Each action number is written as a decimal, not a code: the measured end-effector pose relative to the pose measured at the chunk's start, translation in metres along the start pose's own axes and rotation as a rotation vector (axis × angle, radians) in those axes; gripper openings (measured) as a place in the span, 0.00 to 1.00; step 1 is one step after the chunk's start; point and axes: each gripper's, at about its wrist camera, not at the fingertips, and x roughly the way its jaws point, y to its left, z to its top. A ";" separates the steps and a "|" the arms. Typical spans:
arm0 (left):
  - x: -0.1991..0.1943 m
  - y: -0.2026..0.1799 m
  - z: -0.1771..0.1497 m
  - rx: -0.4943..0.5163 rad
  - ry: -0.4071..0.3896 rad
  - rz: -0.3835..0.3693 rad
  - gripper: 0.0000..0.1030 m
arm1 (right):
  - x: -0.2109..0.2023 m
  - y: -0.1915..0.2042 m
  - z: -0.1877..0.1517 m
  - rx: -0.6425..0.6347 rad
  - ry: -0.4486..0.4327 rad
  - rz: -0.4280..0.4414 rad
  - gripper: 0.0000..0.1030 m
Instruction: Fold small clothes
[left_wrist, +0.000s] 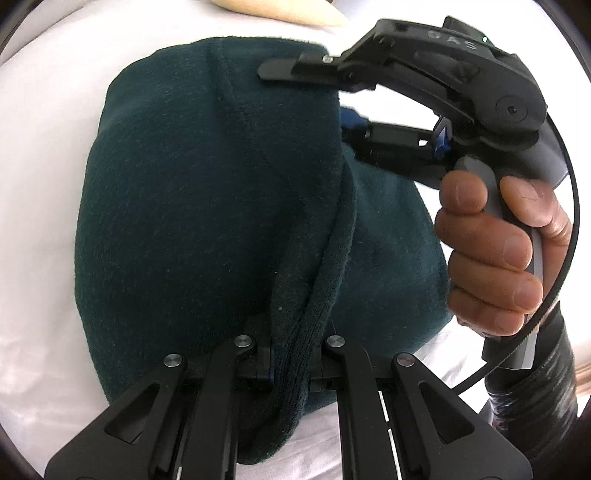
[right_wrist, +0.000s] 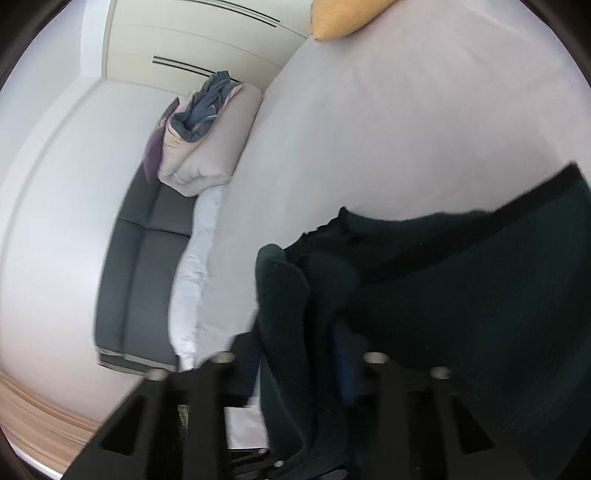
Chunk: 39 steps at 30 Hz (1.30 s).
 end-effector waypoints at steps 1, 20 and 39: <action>0.000 -0.001 0.001 0.003 0.006 0.006 0.08 | -0.003 0.000 0.001 -0.012 -0.014 -0.019 0.21; -0.013 0.017 0.013 -0.102 -0.011 -0.108 0.08 | -0.035 -0.043 -0.009 0.177 -0.120 0.122 0.78; 0.000 -0.006 0.013 -0.064 0.011 -0.057 0.08 | -0.007 -0.034 -0.006 0.131 -0.049 0.151 0.15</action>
